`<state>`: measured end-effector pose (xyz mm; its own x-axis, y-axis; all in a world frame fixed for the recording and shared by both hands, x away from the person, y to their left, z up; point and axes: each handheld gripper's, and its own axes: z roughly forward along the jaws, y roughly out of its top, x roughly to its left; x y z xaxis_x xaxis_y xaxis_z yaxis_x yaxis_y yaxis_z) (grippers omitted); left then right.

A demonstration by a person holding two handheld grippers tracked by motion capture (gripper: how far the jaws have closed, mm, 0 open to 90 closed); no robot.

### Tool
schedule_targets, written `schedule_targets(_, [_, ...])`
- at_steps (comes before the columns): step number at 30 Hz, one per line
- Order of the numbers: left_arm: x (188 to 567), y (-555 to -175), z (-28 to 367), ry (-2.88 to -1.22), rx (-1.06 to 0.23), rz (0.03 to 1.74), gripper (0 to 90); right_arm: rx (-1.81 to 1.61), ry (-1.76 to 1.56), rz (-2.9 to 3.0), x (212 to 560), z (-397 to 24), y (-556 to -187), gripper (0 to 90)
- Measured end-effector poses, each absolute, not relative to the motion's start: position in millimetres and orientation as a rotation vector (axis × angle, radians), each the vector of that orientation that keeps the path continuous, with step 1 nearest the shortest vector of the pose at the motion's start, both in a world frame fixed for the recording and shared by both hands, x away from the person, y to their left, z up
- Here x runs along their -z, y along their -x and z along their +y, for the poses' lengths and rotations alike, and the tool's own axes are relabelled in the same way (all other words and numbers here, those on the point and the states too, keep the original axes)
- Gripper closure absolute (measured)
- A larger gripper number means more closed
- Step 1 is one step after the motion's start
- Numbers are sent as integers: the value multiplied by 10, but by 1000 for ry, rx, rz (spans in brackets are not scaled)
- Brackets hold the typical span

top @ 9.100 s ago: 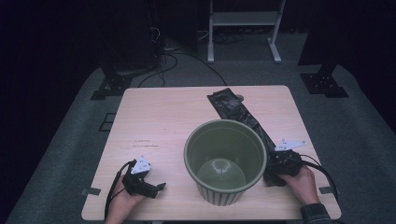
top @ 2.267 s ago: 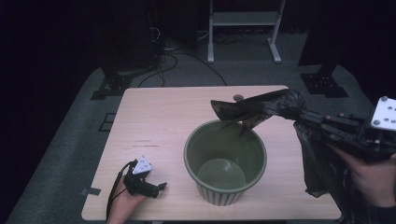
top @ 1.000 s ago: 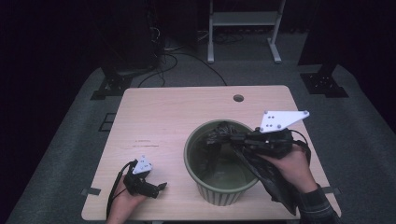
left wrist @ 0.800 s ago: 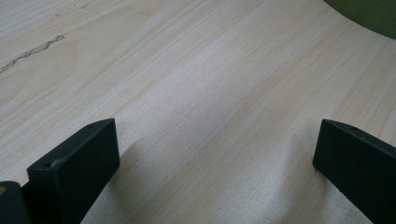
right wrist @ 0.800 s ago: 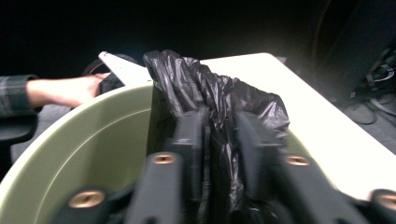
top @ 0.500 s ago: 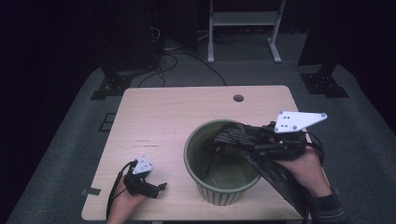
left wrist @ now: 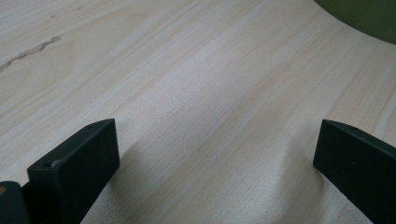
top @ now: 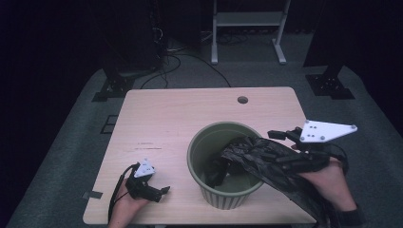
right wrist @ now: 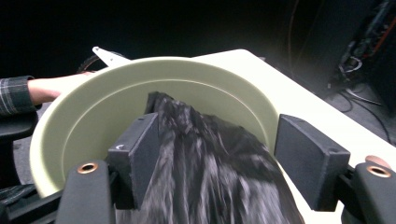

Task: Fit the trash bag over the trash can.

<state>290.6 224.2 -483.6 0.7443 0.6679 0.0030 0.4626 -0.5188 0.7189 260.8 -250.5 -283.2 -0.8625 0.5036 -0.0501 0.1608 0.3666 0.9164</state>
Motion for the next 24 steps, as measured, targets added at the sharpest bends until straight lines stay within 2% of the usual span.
schedule_targets(14, [4837, -2906, 2239, -2214, -367, 846, 0, -1517, -674, 2313, 3141, -2911, -2306, 293])
schedule_targets(17, [4836, -2906, 2239, -2216, -366, 846, 0, -1505, -680, 2329, 3208, -2947, -2247, 344])
schedule_targets(20, [4835, -2906, 2239, -2220, -369, 844, 0, -1500, -675, 2352, 3282, -2961, -2222, 523])
schedule_targets(23, [4835, -2907, 2239, -2218, -368, 846, 0, -1512, -663, 2366, 3341, -2966, -2223, 822])
schedule_targets(24, [4835, -2908, 2239, -2217, -367, 846, 0, -1521, -661, 2364, 3349, -2967, -2226, 883])
